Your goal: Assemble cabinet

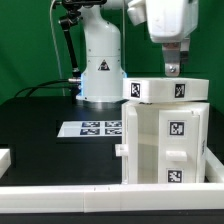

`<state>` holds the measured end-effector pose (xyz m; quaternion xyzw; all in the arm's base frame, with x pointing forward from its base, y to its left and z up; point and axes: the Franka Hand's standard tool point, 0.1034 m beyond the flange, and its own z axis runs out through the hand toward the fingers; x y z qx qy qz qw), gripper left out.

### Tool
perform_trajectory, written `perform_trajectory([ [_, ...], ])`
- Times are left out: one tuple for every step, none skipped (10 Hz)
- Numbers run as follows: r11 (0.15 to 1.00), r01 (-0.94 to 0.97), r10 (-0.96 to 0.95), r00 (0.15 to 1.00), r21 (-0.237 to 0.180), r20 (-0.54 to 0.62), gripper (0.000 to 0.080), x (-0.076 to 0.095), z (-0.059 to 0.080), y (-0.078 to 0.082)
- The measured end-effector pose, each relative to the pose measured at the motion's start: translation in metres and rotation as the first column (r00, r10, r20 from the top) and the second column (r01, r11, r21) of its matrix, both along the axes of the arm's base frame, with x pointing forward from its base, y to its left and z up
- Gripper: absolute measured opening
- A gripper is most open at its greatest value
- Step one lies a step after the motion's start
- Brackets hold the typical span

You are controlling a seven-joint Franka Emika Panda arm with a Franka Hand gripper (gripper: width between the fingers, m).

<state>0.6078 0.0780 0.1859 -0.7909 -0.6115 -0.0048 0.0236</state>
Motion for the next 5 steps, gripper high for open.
perform_trajectory([
  [0.997,-0.082,0.082,0.997,-0.001,0.002,0.0796,-0.0003,-0.0016,-0.0018],
  [0.988,-0.152,0.153,0.988,-0.004,0.003,0.0796,-0.0012,-0.0034,-0.0030],
  [0.967,-0.256,0.256,0.967,-0.016,0.002,0.0796,-0.0027,-0.0052,-0.0045],
  [0.954,-0.298,0.298,0.954,-0.027,-0.001,0.0796,-0.0035,-0.0061,-0.0058],
  [0.930,-0.364,0.364,0.931,-0.042,-0.006,0.0796,-0.0041,-0.0069,-0.0074],
])
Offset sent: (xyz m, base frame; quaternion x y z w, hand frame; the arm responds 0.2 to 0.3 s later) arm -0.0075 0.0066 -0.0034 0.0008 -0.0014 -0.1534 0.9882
